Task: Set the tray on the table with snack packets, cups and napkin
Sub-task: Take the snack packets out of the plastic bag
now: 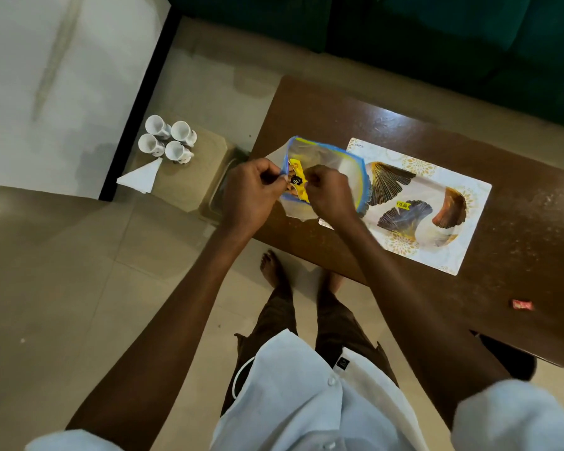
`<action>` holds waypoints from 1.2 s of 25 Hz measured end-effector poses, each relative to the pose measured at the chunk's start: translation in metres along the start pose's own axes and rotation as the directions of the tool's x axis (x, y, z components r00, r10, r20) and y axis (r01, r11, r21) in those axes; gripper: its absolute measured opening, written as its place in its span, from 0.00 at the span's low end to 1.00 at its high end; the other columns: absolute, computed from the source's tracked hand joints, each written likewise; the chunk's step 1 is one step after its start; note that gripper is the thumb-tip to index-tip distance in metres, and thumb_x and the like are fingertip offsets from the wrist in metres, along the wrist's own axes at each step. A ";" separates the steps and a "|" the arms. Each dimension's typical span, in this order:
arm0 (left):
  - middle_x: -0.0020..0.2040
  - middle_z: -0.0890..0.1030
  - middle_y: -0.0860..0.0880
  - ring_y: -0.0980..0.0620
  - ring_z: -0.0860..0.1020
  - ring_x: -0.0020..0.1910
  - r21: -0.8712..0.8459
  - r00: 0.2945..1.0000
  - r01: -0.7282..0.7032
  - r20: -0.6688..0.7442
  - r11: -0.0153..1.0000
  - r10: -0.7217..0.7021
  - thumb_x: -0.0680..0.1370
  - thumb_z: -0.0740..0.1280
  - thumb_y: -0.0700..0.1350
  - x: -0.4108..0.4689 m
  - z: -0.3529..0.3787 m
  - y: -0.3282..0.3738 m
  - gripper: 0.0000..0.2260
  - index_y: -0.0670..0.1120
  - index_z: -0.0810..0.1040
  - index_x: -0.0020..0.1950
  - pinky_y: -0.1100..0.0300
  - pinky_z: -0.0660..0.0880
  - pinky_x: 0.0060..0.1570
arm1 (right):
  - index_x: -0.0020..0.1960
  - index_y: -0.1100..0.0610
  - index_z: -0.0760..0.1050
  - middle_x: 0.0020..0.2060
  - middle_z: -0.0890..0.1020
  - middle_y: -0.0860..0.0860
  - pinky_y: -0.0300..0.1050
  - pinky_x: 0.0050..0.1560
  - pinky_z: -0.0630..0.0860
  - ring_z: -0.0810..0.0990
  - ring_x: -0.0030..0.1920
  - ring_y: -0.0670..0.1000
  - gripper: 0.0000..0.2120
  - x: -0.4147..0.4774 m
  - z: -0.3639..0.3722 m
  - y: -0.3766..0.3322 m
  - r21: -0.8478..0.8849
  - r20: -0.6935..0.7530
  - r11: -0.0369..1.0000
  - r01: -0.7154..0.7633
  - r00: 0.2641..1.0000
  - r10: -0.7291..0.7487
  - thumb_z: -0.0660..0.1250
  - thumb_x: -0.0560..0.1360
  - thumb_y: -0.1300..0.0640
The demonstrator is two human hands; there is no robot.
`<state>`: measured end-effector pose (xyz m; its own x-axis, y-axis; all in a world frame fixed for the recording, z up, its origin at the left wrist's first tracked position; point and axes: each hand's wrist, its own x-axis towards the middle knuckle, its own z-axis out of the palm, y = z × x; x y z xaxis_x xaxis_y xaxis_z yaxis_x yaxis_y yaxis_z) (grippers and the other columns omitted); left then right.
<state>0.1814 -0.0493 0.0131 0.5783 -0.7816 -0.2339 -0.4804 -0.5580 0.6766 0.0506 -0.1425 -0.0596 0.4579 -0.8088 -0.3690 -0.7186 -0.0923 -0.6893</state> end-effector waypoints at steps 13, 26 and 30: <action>0.46 0.88 0.53 0.61 0.85 0.43 -0.075 0.999 -0.005 -0.038 0.997 0.002 0.77 0.76 0.45 -0.025 -0.007 -0.020 0.07 0.45 0.87 0.54 0.72 0.81 0.42 | 0.66 0.57 0.79 0.62 0.82 0.58 0.56 0.64 0.78 0.81 0.65 0.61 0.20 0.026 0.060 0.000 -0.276 0.290 0.953 -0.126 0.934 0.207 0.70 0.78 0.48; 0.40 0.84 0.56 0.63 0.82 0.38 -0.028 0.992 0.111 -0.061 0.993 -0.113 0.75 0.77 0.45 -0.016 0.026 -0.027 0.05 0.46 0.87 0.49 0.72 0.76 0.37 | 0.42 0.49 0.75 0.43 0.80 0.53 0.47 0.48 0.72 0.78 0.47 0.54 0.11 0.007 0.057 0.025 0.107 0.264 0.979 -0.172 0.954 0.139 0.74 0.76 0.46; 0.39 0.85 0.52 0.56 0.83 0.37 -0.027 0.981 0.181 -0.072 0.983 -0.182 0.74 0.76 0.44 -0.012 0.045 -0.027 0.05 0.44 0.86 0.46 0.62 0.77 0.38 | 0.40 0.54 0.69 0.35 0.75 0.51 0.49 0.39 0.66 0.74 0.39 0.54 0.16 -0.010 0.031 0.037 0.042 0.180 0.995 -0.094 0.980 0.085 0.73 0.72 0.47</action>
<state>0.1579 -0.0374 -0.0337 0.7018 -0.6449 -0.3025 -0.3502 -0.6822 0.6418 0.0357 -0.1200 -0.1001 0.4818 -0.6961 -0.5324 -0.7357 0.0087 -0.6772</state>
